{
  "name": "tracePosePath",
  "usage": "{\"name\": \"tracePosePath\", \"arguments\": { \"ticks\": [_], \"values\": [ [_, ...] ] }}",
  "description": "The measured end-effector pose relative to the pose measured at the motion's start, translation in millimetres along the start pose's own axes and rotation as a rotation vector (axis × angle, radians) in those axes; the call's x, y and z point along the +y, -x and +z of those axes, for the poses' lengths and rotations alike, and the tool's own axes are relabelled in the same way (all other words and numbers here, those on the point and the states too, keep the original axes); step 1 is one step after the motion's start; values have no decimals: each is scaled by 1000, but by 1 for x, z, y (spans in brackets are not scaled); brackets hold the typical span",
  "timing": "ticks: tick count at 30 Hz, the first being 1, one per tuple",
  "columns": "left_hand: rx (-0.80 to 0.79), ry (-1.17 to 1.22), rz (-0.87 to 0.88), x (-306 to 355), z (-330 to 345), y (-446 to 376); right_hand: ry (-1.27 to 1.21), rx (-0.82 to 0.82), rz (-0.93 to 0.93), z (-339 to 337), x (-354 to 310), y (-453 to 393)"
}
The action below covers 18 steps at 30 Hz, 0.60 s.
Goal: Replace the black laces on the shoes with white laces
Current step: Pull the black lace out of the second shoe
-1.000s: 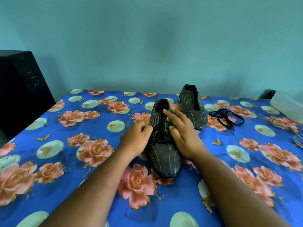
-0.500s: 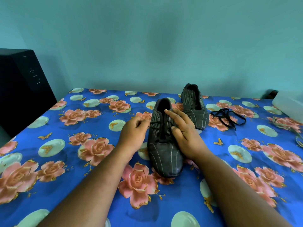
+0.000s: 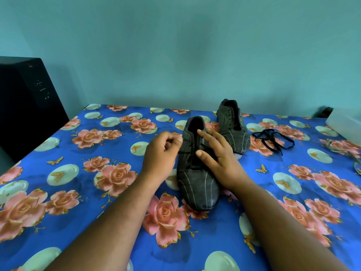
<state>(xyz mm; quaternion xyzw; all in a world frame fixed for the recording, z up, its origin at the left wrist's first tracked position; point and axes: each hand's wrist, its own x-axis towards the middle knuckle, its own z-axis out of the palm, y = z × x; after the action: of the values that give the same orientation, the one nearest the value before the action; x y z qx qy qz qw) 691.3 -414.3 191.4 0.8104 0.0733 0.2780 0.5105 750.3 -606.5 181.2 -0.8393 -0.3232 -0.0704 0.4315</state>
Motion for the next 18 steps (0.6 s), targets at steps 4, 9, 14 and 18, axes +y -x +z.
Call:
{"name": "tracePosePath", "arguments": {
  "ticks": [4, 9, 14, 18],
  "values": [
    [61, -18, -263, -9, -5, -7, -1, -4, 5, 1, 0, 0],
    [-48, -164, 82, -7, -2, 1, 5, 24, -16, 1, 2, 0],
    [-41, -243, 300, -4, 4, 5, -4, 32, -17, 2, 4, -1],
    [73, 30, 26, 5, -4, 1, -7, 27, -15, 2, 3, -1]
  ]
}}
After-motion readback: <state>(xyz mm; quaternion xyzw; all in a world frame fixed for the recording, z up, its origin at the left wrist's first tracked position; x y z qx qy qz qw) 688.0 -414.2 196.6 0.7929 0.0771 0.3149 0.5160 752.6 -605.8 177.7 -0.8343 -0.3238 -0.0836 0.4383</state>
